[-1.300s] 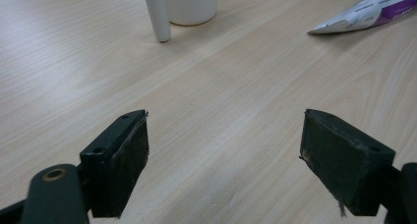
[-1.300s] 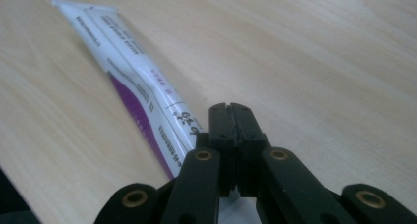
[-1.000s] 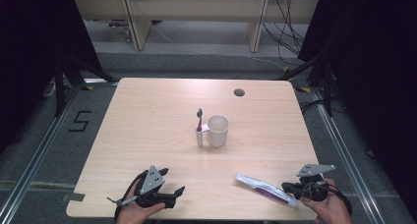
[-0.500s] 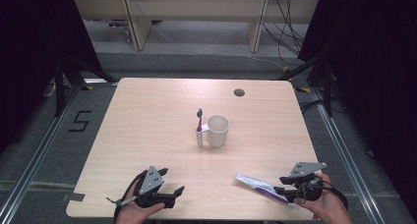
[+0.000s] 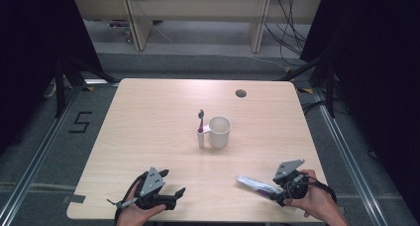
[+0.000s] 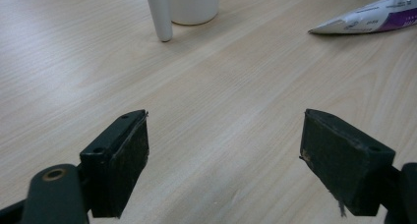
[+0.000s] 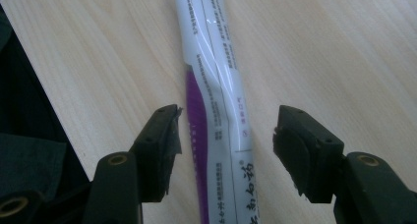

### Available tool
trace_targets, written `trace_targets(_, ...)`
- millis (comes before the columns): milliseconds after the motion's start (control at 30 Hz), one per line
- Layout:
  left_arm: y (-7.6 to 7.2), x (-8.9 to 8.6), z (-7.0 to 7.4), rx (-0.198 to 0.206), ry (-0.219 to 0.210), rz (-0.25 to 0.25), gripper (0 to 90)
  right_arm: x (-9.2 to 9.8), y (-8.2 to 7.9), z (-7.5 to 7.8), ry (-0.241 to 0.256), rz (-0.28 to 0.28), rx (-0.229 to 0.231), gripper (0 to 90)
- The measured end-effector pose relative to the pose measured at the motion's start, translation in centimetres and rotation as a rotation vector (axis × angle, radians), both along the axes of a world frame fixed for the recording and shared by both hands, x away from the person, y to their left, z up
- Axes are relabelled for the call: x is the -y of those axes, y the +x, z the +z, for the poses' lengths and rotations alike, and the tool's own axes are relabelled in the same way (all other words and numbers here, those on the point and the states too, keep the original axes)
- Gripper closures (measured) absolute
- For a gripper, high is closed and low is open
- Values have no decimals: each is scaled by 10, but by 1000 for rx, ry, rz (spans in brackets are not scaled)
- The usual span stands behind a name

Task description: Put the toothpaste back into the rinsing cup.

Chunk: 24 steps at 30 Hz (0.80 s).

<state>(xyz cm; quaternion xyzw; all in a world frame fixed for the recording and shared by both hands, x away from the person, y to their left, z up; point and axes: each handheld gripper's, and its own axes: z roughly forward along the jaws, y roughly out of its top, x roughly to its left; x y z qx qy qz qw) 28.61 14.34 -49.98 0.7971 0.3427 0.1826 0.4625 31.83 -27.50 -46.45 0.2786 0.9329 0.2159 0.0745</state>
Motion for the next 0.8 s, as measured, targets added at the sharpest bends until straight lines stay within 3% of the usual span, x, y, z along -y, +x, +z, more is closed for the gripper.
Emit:
trace_targets(67,0,0,0,0,0,3,179,-4,-1,-1,-17,-34,-35,434)
trace_targets(100,0,0,0,1,-4,2,179,-4,3,-2,-18,7,-17,440)
trace_targets(167,0,0,0,1,-7,0,179,-6,4,-4,-33,8,-34,453)
trace_targets(200,0,0,0,0,-6,1,179,-8,6,-5,-35,35,-31,462)
trace_targets(800,0,0,-1,-2,-3,-6,179,-25,16,-13,-130,38,-121,602)
